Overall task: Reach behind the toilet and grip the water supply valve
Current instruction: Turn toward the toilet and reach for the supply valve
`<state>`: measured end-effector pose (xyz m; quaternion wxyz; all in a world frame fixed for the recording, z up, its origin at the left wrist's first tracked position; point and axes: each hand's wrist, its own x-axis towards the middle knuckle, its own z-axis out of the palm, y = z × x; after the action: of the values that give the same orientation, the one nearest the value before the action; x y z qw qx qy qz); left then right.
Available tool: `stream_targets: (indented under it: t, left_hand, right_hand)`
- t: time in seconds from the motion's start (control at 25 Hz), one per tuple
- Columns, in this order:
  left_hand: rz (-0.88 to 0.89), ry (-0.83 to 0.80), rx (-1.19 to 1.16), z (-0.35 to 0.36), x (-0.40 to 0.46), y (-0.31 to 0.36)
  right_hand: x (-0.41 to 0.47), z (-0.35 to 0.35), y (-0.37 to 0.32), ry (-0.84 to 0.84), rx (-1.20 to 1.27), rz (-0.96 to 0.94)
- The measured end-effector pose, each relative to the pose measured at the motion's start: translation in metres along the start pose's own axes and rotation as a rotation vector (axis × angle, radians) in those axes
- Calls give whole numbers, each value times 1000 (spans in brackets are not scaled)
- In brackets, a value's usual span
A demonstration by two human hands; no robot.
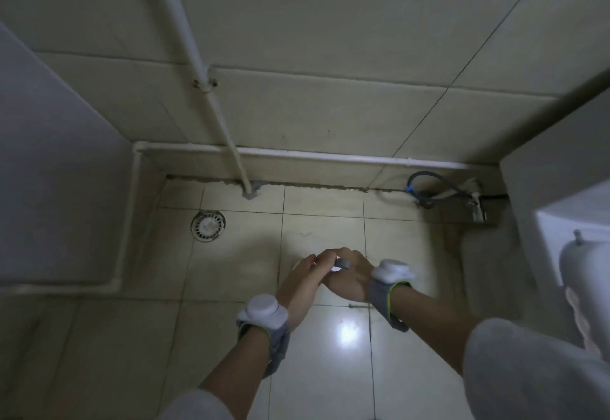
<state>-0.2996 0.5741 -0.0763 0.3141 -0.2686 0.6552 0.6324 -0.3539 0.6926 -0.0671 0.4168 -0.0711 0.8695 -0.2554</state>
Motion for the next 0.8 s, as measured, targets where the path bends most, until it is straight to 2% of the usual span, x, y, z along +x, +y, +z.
stream_targets:
  t: [0.28,0.52,0.8]
  left_hand:
    - [6,28,62,0,21,-24]
    - [10,136,-24,13,32,-20]
    - [-48,33,-33,79,56,4]
  right_hand:
    - [38,38,29,-90,-10,13]
    - [52,27,30,-81,-101,-57]
    - [39,-17,91,46,-154,24]
